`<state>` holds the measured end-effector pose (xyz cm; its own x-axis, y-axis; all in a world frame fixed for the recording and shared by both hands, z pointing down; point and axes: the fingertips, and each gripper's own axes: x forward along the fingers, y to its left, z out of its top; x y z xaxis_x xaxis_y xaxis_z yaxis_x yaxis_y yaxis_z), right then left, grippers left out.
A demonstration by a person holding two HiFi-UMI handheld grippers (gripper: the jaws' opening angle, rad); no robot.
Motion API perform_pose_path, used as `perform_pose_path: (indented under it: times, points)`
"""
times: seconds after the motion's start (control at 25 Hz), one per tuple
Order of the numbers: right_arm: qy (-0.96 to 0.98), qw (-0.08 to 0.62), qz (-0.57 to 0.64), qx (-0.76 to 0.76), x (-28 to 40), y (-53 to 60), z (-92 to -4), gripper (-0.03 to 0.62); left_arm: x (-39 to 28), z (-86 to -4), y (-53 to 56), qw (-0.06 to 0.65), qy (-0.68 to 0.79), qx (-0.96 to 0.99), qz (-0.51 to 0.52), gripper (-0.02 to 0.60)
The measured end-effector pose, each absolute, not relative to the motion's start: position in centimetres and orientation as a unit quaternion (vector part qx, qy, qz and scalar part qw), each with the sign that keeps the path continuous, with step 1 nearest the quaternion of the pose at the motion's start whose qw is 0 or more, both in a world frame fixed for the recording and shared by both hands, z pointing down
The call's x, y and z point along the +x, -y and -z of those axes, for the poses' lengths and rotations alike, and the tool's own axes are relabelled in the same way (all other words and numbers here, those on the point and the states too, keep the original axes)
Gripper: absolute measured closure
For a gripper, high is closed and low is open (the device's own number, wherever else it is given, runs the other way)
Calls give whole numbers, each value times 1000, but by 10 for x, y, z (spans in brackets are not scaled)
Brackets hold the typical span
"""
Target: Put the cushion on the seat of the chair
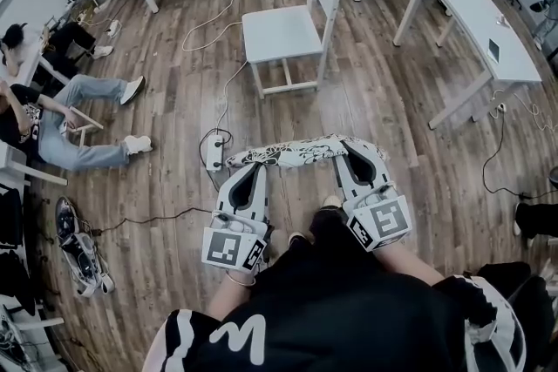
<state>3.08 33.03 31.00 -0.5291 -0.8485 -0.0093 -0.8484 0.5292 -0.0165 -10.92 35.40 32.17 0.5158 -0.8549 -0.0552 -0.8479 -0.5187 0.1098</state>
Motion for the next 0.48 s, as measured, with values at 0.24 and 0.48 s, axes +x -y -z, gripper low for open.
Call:
perform_pose_path:
  times: [0.24,0.48]
  points:
    - [-872,10,15,-489,36,-315,-313,563,-104,-323,-337,38,486,872,50,578]
    - [-876,13,17,-482,39,-280,-316,563,-100,-325,-306,37,493,868,45,578]
